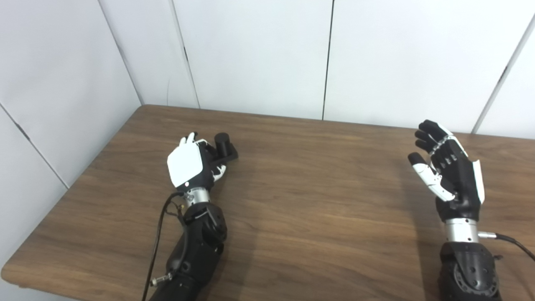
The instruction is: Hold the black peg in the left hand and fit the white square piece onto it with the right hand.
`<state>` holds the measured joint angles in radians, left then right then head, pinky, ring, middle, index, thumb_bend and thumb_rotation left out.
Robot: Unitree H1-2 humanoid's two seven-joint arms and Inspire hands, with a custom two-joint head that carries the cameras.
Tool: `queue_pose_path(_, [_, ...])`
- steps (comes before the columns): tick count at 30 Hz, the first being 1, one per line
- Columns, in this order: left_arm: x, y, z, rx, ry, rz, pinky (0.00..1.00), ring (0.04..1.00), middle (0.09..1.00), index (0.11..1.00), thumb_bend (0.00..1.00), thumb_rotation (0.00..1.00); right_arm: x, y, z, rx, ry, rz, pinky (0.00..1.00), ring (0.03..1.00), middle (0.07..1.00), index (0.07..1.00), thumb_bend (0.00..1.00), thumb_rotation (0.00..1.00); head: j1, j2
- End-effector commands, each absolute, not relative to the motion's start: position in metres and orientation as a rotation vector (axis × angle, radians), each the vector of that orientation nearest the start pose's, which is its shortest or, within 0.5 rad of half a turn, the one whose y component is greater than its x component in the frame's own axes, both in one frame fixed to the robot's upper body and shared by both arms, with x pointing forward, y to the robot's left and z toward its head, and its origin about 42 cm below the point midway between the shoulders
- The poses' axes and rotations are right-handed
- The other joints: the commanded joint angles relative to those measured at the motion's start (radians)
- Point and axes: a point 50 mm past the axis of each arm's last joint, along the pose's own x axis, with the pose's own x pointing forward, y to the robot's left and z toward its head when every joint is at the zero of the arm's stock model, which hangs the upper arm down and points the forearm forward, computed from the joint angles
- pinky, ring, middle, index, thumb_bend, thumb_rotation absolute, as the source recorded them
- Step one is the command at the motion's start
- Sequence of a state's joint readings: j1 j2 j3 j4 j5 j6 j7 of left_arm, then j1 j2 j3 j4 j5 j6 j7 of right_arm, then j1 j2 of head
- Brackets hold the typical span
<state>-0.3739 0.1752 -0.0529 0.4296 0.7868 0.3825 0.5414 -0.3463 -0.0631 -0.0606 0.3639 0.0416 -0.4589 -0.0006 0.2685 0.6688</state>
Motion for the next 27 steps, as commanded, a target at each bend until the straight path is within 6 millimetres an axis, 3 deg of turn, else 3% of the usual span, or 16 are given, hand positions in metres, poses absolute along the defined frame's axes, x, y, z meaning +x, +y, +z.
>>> queue_pose_path(1, [0.3941, 0.2772, 0.1108, 1.085, 0.084, 0.586, 0.84, 0.901, 0.875, 0.483, 0.52, 0.07, 0.3542, -0.2445, 0.0902, -0.05, -0.285, -0.029, 0.79, 0.795, 0.808, 0.778, 0.65, 0.35, 0.001, 0.001])
queue_pose_path(27, [0.3903, 0.2772, 0.1056, 1.09, 0.13, 0.558, 0.78, 0.876, 0.873, 0.493, 0.52, 0.08, 0.3521, -0.2475, 0.0918, -0.046, -0.283, -0.025, 0.8, 0.802, 0.814, 0.781, 0.65, 0.36, 0.0, 0.011])
